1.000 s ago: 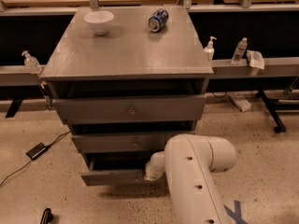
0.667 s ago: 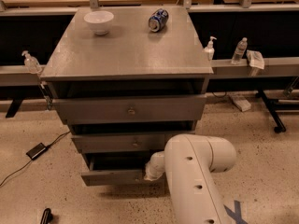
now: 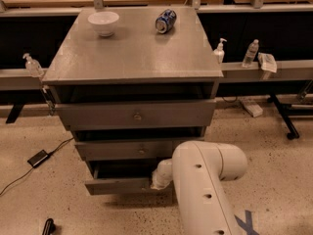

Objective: Open bottom drawer

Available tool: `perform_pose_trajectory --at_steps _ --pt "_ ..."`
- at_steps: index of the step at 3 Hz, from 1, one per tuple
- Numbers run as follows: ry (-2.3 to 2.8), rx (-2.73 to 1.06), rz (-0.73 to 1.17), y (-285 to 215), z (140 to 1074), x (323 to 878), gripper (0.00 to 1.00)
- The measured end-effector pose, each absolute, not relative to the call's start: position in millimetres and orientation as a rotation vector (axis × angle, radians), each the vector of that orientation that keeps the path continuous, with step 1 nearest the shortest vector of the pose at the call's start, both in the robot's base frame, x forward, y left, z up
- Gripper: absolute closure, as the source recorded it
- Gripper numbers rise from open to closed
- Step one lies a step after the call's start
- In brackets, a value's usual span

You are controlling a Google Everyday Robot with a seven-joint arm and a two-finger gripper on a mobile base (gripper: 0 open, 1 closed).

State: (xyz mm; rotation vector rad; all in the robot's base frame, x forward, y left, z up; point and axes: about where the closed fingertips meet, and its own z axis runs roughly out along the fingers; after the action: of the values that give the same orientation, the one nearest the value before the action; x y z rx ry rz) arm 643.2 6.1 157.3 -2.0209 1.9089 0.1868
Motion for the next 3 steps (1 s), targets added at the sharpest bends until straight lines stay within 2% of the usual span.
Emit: perform_pose_trajectory --at_steps 1,2,3 --pt "1.909 -2.021 0.187 6.1 157.2 643.2 1.0" --pt "1.909 -2.021 0.187 6.1 157.2 643.1 0.84" --pt "1.909 -2.021 0.187 6.1 157.1 643.1 0.61"
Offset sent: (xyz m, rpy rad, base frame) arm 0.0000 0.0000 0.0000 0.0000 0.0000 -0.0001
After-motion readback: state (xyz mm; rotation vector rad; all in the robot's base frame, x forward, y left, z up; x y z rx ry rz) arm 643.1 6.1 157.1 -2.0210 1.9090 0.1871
